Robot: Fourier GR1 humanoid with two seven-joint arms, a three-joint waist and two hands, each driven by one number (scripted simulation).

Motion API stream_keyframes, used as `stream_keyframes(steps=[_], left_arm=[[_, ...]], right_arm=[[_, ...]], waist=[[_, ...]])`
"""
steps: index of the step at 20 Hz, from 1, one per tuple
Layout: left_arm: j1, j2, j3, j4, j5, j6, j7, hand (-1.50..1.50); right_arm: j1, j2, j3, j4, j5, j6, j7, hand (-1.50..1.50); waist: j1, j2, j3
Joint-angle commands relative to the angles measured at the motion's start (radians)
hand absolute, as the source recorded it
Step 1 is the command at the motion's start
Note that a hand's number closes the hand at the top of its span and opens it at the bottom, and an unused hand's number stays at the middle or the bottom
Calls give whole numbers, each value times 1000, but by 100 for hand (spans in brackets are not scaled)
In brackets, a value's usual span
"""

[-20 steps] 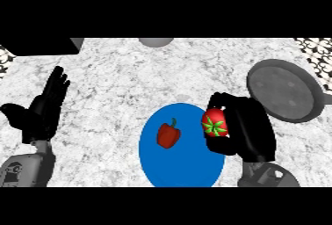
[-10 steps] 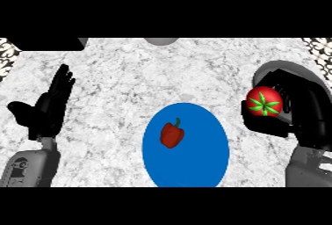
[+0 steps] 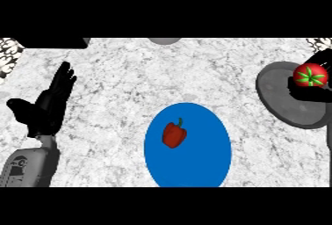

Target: Pick the tomato from the plate and place it in the pan

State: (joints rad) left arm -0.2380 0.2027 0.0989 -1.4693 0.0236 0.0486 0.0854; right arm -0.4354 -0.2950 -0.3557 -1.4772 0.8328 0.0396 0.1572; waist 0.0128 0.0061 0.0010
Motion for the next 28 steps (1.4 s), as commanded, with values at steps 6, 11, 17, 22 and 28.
stream_keyframes(steps=[6,11,17,22,28], left_arm=[[-42,-18,-25,-14,-17,10,29,0],[-58,-23,-18,17,-16,10,13,0],[-61,-18,-27,-7,-16,-1,27,0],[-37,-6,-16,-1,-3,-25,-9,0],[-27,-22,-12,27,-19,1,-29,0]], right_arm=[[-168,-184,-120,643,61,-302,-313,150],[-230,-264,-207,910,0,-384,-471,150],[-310,-252,-230,1102,-50,-215,-445,-150],[-328,-286,-267,1209,-102,-78,-529,-150],[-302,-292,-346,1206,-180,-149,-729,-150]], waist=[[27,9,2],[32,14,4],[57,20,6],[57,21,6],[39,18,6]])
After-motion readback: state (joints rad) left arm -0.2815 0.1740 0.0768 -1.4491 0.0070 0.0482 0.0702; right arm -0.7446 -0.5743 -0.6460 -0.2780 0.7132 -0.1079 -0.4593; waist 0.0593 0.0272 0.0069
